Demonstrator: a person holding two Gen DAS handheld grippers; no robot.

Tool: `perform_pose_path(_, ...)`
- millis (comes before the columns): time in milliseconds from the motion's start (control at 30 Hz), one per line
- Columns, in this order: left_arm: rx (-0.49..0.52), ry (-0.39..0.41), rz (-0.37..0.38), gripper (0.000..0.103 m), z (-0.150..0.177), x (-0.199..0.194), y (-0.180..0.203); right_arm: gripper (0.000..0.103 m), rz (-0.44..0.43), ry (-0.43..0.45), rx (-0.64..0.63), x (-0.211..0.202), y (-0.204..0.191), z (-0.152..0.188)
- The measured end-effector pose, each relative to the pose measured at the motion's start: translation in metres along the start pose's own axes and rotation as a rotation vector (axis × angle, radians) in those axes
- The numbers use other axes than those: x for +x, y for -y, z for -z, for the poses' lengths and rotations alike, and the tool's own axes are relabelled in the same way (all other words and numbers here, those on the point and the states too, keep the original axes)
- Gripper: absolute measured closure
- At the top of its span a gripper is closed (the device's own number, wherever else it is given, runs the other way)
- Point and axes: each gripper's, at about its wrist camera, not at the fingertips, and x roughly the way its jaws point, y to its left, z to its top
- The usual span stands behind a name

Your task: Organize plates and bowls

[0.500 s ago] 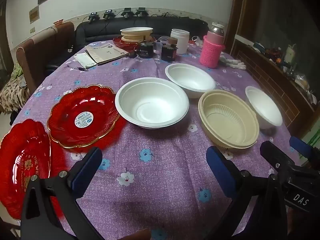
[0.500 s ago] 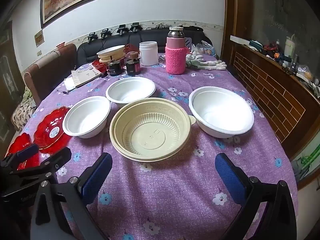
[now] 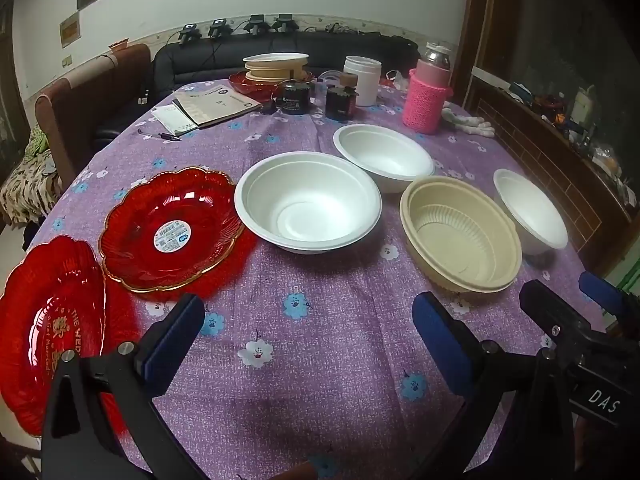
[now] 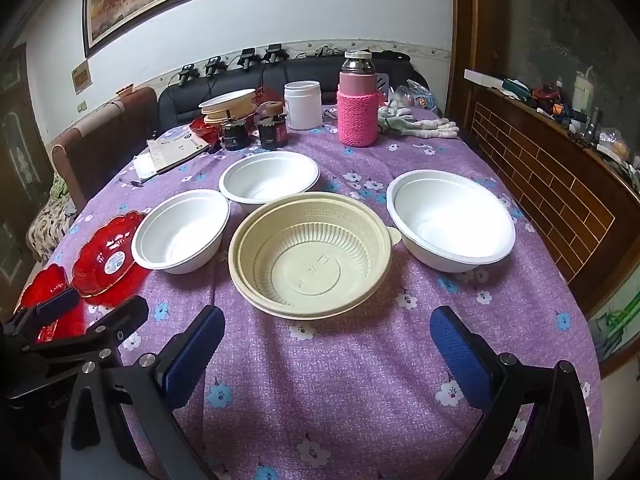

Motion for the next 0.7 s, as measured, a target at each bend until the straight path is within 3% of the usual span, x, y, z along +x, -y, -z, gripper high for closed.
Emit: perform_pose_path(700,0.0,-0.006,-0.005,0.0,0.0015,0.0025,0.0027,0.0,0.004,-0.01,0.019,0.0028,0.0108,-0.0013)
